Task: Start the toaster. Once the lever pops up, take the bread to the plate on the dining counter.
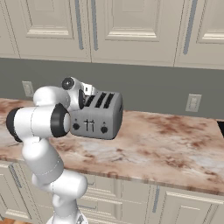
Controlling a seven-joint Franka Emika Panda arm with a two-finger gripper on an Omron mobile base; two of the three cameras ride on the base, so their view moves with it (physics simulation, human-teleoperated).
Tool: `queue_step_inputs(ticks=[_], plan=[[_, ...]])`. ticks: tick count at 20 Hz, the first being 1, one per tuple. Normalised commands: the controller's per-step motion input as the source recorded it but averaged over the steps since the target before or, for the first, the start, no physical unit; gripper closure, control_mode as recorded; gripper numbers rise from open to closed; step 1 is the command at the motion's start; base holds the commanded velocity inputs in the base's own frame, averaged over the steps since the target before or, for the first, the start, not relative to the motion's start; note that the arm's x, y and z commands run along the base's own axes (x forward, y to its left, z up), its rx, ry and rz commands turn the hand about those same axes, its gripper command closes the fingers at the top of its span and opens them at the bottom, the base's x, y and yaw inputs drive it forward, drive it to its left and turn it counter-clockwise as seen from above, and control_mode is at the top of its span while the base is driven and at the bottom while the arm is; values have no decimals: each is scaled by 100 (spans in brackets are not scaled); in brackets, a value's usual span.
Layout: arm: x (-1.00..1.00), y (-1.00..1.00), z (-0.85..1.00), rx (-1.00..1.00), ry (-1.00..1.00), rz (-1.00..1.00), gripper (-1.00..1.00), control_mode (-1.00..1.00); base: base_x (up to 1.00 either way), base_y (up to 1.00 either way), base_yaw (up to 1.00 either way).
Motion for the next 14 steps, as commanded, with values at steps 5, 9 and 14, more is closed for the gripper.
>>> queue_step_inputs(ticks=[5, 9, 14], plan=[[0, 0, 0, 0, 0, 0, 100, -100, 0, 0, 0], [0, 0, 0, 0, 0, 0, 100, -100, 0, 0, 0], [0, 0, 0, 0, 0, 0, 100, -100, 0, 0, 0]])
